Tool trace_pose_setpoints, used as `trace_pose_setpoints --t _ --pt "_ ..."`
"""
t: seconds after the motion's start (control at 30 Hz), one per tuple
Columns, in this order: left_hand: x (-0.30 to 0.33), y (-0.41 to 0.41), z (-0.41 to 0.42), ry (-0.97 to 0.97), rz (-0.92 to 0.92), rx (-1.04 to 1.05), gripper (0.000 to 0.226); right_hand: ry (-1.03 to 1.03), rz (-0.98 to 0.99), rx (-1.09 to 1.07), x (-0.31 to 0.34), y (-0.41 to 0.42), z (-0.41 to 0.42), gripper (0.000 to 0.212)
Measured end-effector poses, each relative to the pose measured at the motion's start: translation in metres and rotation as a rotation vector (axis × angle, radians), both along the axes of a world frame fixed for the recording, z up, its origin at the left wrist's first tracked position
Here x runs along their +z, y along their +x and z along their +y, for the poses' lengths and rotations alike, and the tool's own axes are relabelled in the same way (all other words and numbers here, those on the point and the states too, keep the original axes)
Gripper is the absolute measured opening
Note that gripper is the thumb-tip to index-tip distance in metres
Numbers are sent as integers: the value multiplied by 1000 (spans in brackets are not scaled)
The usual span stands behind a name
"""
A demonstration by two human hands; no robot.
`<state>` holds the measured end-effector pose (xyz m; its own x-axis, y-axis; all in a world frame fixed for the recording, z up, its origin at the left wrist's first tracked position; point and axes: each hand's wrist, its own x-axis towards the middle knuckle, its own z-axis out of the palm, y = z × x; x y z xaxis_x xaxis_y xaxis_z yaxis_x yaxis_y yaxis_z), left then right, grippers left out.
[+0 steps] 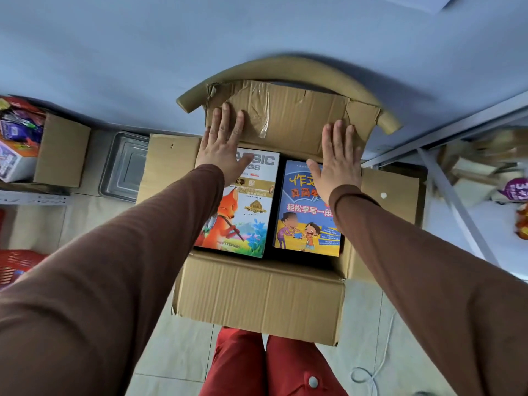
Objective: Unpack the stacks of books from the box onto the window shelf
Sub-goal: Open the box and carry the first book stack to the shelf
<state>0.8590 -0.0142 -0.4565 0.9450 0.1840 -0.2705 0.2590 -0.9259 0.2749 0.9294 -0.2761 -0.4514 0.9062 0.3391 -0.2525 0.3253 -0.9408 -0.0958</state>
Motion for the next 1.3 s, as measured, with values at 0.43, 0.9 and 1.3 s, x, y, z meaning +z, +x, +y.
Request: trace_pose_setpoints --t 0.43,0.9,1.3 --pt "24 4 25 -42 254 -79 93 54 294 -15 24 19 -1 74" --pt "36 -116 -10 -360 109 208 76 791 947 -908 27 -143 76 65" --pt "30 -159 -30 -444 140 381 77 690 979 -1088 2 -141 96 80"
